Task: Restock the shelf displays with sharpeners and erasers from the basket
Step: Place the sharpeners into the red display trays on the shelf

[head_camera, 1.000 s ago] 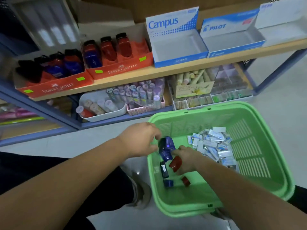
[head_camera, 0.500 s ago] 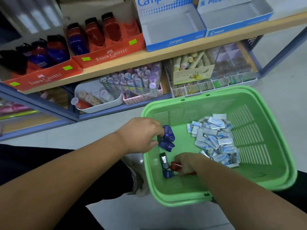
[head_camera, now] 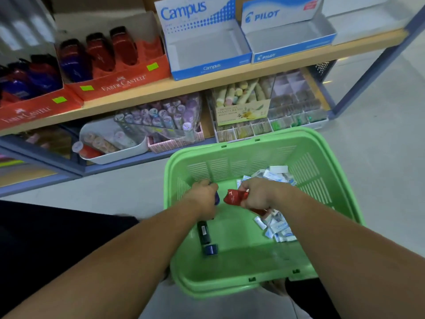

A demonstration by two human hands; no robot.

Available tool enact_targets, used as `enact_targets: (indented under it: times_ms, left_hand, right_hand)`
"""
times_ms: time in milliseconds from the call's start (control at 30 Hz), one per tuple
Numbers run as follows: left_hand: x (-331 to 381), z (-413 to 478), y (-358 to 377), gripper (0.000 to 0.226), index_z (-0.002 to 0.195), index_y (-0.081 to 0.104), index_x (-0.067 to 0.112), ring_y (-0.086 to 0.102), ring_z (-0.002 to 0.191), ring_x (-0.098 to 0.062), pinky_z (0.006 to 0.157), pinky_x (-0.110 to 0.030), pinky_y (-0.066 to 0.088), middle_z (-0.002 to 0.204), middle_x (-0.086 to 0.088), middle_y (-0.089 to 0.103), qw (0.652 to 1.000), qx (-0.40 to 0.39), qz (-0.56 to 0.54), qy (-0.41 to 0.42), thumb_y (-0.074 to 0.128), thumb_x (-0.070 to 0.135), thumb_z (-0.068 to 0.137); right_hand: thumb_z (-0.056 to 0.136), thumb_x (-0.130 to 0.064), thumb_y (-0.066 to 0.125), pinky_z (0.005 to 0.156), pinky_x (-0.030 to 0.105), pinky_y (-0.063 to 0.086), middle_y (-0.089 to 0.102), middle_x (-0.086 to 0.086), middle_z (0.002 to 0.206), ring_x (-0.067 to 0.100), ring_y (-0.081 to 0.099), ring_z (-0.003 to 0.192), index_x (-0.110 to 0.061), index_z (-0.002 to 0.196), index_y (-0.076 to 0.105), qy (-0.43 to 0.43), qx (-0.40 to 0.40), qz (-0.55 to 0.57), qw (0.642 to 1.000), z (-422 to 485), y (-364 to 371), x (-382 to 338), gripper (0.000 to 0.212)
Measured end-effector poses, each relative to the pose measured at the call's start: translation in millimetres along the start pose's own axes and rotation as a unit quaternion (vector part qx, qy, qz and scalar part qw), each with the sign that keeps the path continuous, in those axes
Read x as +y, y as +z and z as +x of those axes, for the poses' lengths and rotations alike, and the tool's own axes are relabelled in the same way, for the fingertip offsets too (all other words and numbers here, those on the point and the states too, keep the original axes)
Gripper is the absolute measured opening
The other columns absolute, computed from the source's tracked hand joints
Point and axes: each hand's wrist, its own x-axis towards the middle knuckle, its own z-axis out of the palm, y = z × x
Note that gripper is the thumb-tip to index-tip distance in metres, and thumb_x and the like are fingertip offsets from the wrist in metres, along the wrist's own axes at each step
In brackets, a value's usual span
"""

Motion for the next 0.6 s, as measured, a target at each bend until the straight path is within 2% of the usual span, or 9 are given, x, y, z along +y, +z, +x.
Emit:
enact_targets:
  times_ms: [67, 100, 200, 267, 333, 400, 500, 600]
  left_hand:
    - [-3, 10, 16, 0.08, 0.148, 0.038, 0.021, 0.045, 0.127, -0.03, 0.105, -0.045, 0.048, 0.141, -0.008, 0.04, 0.999, -0.012, 0.036, -0.025, 0.076, 0.043, 0.08]
    - [-4, 12, 22, 0.084, 0.15, 0.033, 0.023, 0.043, 0.128, -0.031, 0.104, -0.045, 0.049, 0.143, -0.009, 0.035, 0.998, -0.017, 0.056, -0.026, 0.075, 0.043, 0.08]
    - [-5, 19, 30, 0.076, 0.145, 0.037, 0.024, 0.044, 0.122, -0.029, 0.094, -0.043, 0.054, 0.137, -0.007, 0.029, 0.997, 0.008, 0.062, -0.043, 0.076, 0.037, 0.081]
    - [-2, 27, 31, 0.069, 0.138, 0.042, 0.022, 0.046, 0.118, -0.029, 0.086, -0.046, 0.057, 0.133, -0.005, 0.03, 0.995, 0.042, 0.08, -0.041, 0.078, 0.032, 0.081]
    - [0, 30, 34, 0.063, 0.134, 0.044, 0.02, 0.046, 0.117, -0.029, 0.082, -0.046, 0.058, 0.13, -0.004, 0.031, 0.994, 0.059, 0.08, -0.045, 0.078, 0.034, 0.082]
    - [2, 32, 38, 0.065, 0.134, 0.046, 0.02, 0.045, 0.117, -0.03, 0.085, -0.045, 0.056, 0.131, -0.004, 0.031, 0.996, 0.06, 0.047, -0.05, 0.077, 0.04, 0.081]
    - [5, 32, 52, 0.067, 0.134, 0.046, 0.019, 0.044, 0.113, -0.029, 0.088, -0.043, 0.056, 0.134, -0.003, 0.026, 0.994, 0.088, -0.02, -0.067, 0.078, 0.035, 0.078]
    - [12, 27, 68, 0.058, 0.126, 0.051, 0.017, 0.047, 0.111, -0.028, 0.09, -0.041, 0.053, 0.132, -0.002, 0.026, 0.982, 0.139, -0.068, -0.108, 0.078, 0.036, 0.079]
  right_hand:
    - [0.095, -0.012, 0.069, 0.052, 0.032, 0.057, 0.063, 0.018, 0.111, 0.031, 0.067, 0.082, -0.023, 0.114, 0.058, -0.004, 0.036, 0.108, 0.993, -7, -3, 13, 0.025]
    - [0.094, -0.012, 0.07, 0.051, 0.029, 0.055, 0.064, 0.016, 0.11, 0.029, 0.066, 0.082, -0.023, 0.111, 0.06, 0.005, 0.038, 0.172, 0.984, -10, 0, 22, 0.022]
    - [0.094, -0.011, 0.066, 0.064, 0.036, 0.057, 0.066, 0.013, 0.111, 0.029, 0.065, 0.094, -0.023, 0.113, 0.063, 0.037, -0.037, 0.374, 0.926, -10, 14, 47, 0.022]
    - [0.095, -0.012, 0.063, 0.068, 0.039, 0.057, 0.064, 0.012, 0.111, 0.03, 0.063, 0.099, -0.022, 0.115, 0.061, 0.048, -0.091, 0.449, 0.888, -7, 20, 59, 0.023]
    - [0.094, -0.013, 0.059, 0.067, 0.04, 0.056, 0.059, 0.012, 0.109, 0.029, 0.06, 0.097, -0.02, 0.114, 0.058, 0.045, -0.125, 0.476, 0.87, -2, 19, 63, 0.022]
    - [0.089, -0.018, 0.058, 0.069, 0.041, 0.057, 0.056, 0.012, 0.112, 0.029, 0.059, 0.1, -0.018, 0.115, 0.057, 0.045, -0.142, 0.483, 0.863, 1, 17, 64, 0.027]
    - [0.08, -0.034, 0.06, 0.073, 0.04, 0.058, 0.056, 0.009, 0.109, 0.028, 0.059, 0.1, -0.016, 0.115, 0.058, 0.038, -0.16, 0.471, 0.867, 7, 9, 61, 0.04]
    - [0.074, -0.049, 0.067, 0.07, 0.038, 0.057, 0.059, 0.006, 0.101, 0.025, 0.06, 0.094, -0.018, 0.107, 0.059, 0.047, -0.163, 0.463, 0.87, 11, 4, 54, 0.046]
